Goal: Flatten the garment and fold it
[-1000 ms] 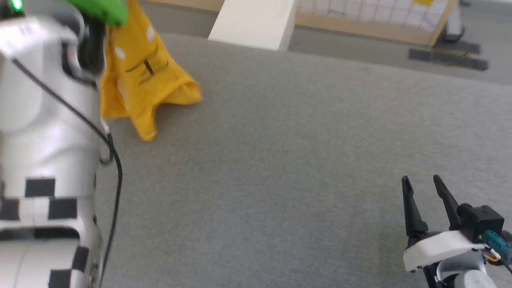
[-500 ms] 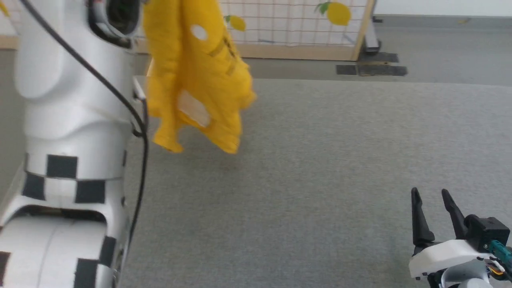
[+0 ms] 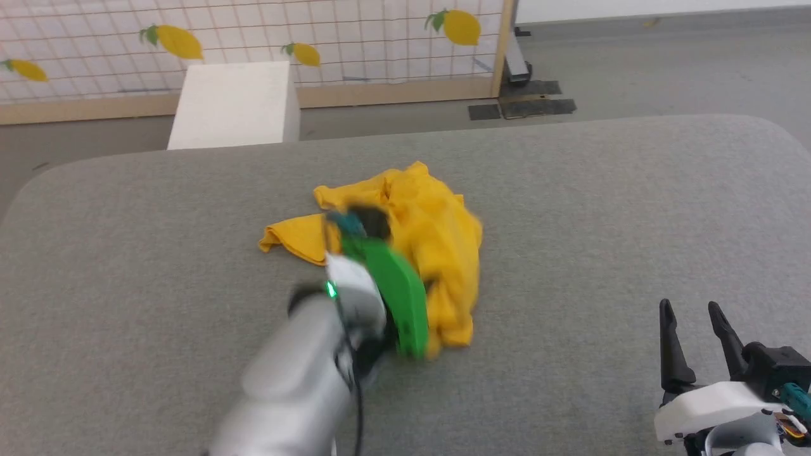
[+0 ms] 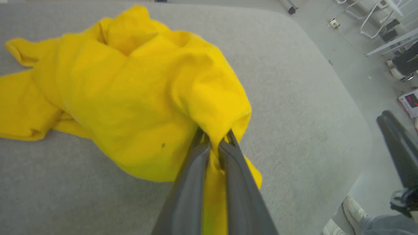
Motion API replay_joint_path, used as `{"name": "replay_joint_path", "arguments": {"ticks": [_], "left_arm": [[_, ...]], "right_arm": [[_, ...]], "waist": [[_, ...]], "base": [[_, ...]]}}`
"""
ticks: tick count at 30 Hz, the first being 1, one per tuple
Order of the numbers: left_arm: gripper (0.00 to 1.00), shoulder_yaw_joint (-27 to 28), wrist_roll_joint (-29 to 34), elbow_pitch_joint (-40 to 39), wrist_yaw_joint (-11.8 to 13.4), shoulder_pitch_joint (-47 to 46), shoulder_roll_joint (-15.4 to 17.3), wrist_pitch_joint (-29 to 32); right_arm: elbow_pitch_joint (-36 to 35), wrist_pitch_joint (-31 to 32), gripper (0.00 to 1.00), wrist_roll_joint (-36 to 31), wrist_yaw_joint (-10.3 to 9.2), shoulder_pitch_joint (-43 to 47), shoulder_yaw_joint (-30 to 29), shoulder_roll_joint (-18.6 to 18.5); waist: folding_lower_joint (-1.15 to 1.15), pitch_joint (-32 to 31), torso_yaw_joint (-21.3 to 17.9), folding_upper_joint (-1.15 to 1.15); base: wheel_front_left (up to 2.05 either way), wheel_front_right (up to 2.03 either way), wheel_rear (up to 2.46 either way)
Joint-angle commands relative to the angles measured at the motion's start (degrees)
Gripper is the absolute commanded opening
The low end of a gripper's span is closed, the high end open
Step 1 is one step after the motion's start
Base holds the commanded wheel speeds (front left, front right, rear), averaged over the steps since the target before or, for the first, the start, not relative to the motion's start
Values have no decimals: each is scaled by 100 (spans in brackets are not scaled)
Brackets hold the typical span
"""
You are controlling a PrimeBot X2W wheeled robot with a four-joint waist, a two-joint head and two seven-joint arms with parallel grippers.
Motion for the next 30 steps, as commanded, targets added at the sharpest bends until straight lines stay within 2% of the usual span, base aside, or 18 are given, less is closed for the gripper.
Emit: {"name": "replay_joint_path", "arguments": {"ticks": [1, 4, 6, 7, 8, 11, 13, 17, 20, 24, 26, 30], "left_arm": [[0, -259, 9, 139, 82, 220, -3, 121], [0, -815, -90, 457, 176, 631, -4, 580], [0, -964, -297, 516, 189, 769, -4, 842], [42, -978, -389, 497, 223, 784, -4, 900], [100, -976, -484, 433, 243, 760, -4, 925], [100, -633, -836, 124, 365, 583, -4, 664], [100, -238, -1016, -153, 441, 397, -4, 264], [100, 389, -902, -747, 423, 81, 339, -781], [100, 723, -413, -1119, 526, 23, 801, -1830], [100, 984, 306, -1403, 873, 301, 1366, -3030], [100, 1100, 557, -1532, 1062, 559, 1556, -3335], [100, 1450, 817, -1974, 1379, 1218, 1649, -3515]], "right_arm": [[-18, 5, 100, 2, -9, 16, 25, -1], [-3, -1, 100, 62, -9, 18, 57, -1], [2, -9, 100, 91, -9, 31, 61, -1], [3, -13, 100, 101, -9, 40, 56, -1], [0, -18, 100, 104, -9, 57, 35, -1], [-10, -23, 100, 83, -9, 94, -1, -1], [-29, -20, 100, 74, -9, 91, -14, -1], [-80, 5, 100, 37, -9, 34, 19, -1], [-102, 74, 100, 35, -9, -90, 87, -1], [-118, 335, 100, 22, -9, -407, 336, -1], [-71, 694, 100, 15, -9, -631, 543, -1], [101, 1544, 100, -57, -9, -1242, 956, -1]], "waist": [[0, 18, -152, 0], [0, 27, -222, 0], [0, 28, -229, 0], [0, 31, -220, 0], [0, 33, -187, 0], [0, 13, -93, 0], [0, -8, -15, 0], [0, -59, 136, 0], [0, -71, 249, 0], [0, -10, 379, 0], [0, 40, 438, 0], [0, 202, 565, 0]], "base": [[0, 0, 0], [0, 0, 0], [0, 0, 0], [0, 0, 0], [0, 0, 0], [0, 0, 0], [0, 0, 0], [0, 0, 0], [0, 0, 0], [0, 0, 0], [0, 0, 0], [0, 0, 0]]}}
